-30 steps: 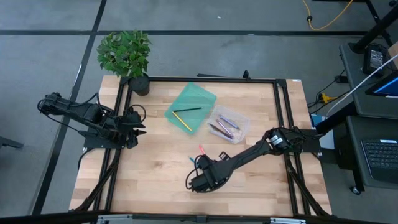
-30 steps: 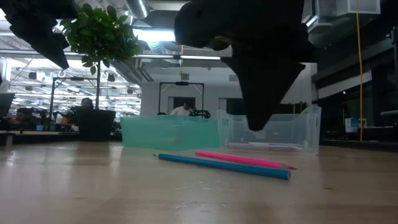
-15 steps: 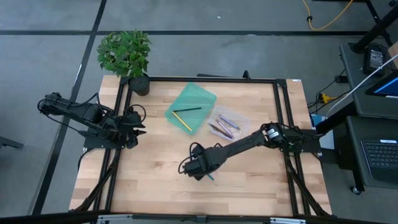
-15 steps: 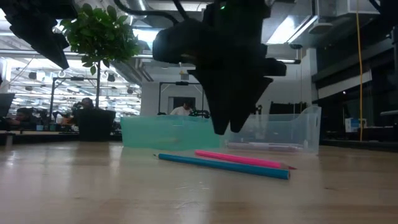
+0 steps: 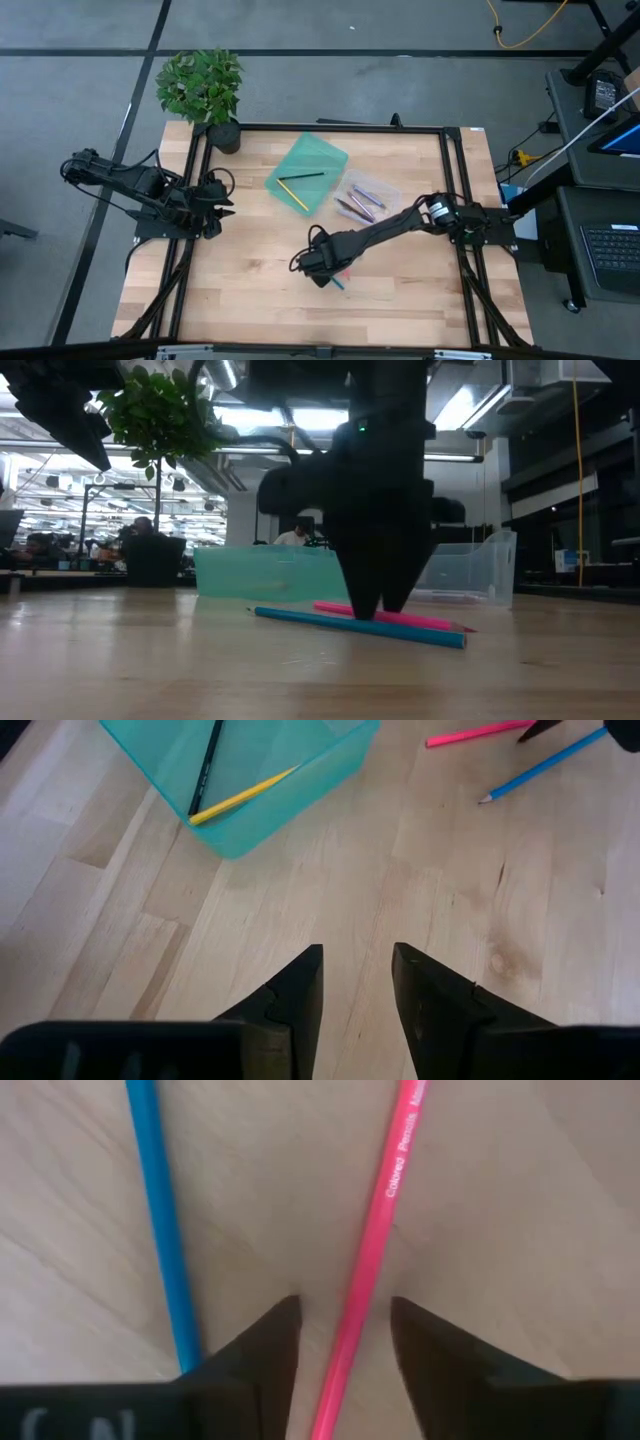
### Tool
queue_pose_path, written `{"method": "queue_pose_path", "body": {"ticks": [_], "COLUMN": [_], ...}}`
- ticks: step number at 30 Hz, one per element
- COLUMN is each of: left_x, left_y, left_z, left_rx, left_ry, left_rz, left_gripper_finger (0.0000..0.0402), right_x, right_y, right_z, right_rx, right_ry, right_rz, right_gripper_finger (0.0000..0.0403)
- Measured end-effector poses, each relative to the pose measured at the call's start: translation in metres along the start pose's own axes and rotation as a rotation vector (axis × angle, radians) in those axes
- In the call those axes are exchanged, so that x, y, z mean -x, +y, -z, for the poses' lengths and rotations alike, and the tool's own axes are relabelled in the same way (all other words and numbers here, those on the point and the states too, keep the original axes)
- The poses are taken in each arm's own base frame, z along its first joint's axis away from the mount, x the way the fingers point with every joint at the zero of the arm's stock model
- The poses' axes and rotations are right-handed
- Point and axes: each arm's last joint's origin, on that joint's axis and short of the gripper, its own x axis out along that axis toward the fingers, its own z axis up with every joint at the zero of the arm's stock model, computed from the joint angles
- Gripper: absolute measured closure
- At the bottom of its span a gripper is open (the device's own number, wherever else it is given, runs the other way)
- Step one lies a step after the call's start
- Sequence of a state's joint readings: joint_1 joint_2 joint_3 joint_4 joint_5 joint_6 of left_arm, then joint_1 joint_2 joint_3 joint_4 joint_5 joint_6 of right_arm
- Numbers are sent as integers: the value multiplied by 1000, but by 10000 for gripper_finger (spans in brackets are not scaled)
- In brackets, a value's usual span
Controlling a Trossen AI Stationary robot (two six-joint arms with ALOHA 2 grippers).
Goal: Sort pens & pencils
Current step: Put the pink pencil into the blue bin
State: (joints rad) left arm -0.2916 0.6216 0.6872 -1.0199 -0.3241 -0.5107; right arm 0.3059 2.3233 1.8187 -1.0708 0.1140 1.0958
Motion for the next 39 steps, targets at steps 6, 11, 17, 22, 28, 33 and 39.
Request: {"method": "queue_pose_path", "body": {"ticks": [6,11,17,22,28,33,39], "left_x": [0,0,0,0,0,0,0], "left_y": [0,0,0,0,0,0,0], "left_z": [0,0,0,0,0,0,0], "left_rx": [0,0,1,1,1,1,1], "left_ry": [0,0,0,0,0,0,0], "left_rz": [0,0,0,0,0,0,0], "left_gripper_finger": [286,286,286,286,286,286,286], "right_x": [-15,-15,-15,-15,-15,-7,11], "right_y": [-3,-3,-1,0,0,3,10], "right_z": [1,1,1,1,1,-2,-9], "right_rx": [-11,-29,-33,-17,-9,1,21], "right_ry": [13,13,32,29,29,28,-14], "right_rz": [-39,-46,-77,-86,-86,-78,-68], "right_gripper_finger": [241,255,322,381,388,391,395]}}
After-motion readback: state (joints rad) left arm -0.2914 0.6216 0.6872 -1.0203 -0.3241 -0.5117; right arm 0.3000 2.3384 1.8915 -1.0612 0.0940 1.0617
